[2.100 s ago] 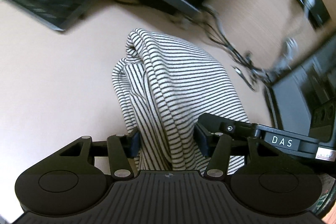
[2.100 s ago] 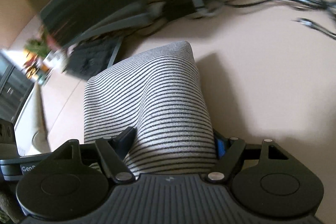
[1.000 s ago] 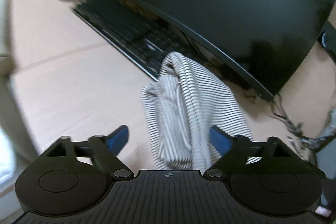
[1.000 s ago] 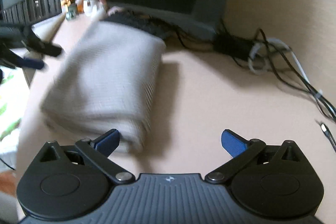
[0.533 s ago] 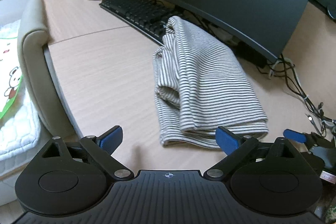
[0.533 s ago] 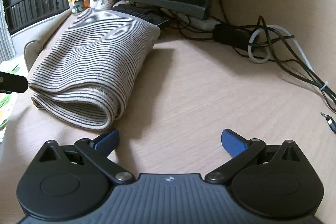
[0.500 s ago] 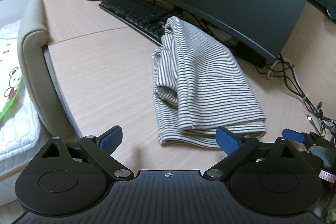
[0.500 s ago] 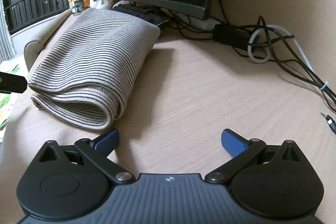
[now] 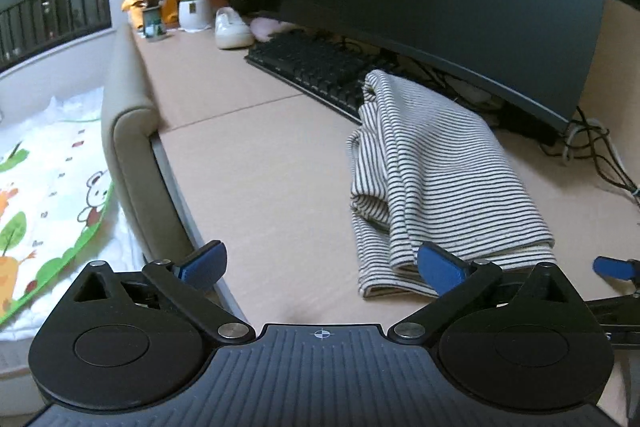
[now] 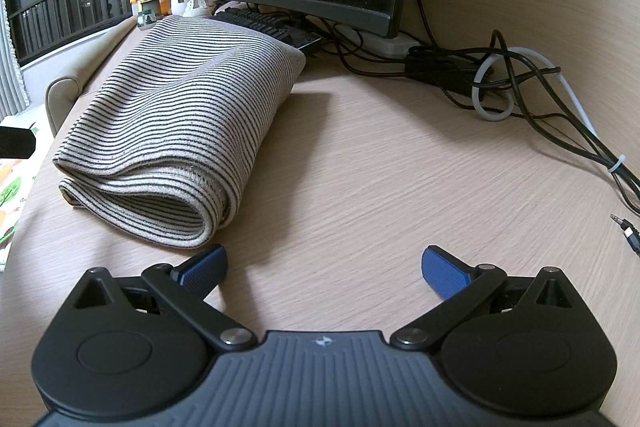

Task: Fold clothes

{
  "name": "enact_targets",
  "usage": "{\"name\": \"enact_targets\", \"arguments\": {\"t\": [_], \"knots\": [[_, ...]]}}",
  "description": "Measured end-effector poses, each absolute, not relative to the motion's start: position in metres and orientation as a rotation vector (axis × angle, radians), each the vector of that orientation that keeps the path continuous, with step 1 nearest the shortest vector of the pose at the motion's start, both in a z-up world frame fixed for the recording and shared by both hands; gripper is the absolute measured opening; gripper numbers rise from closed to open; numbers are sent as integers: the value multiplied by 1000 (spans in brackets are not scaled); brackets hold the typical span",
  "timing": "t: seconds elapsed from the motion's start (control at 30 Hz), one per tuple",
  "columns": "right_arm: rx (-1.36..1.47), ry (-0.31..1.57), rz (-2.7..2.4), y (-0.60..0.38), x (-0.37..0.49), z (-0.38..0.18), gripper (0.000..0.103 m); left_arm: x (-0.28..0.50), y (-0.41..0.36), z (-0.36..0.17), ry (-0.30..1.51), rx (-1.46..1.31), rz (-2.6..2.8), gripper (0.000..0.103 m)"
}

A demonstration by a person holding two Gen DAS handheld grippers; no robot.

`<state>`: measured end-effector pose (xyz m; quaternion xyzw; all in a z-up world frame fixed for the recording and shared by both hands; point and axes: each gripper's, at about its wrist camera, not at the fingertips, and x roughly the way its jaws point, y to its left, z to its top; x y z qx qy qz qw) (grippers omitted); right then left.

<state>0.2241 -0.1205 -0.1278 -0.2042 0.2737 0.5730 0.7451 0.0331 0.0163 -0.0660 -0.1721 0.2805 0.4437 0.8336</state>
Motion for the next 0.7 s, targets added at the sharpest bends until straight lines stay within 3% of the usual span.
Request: {"name": "enact_targets", "arguments": {"t": [0.7], "knots": [[-448,599,1255,-122,224,-127,103,15,15,-63,599,-422,956,103]]}}
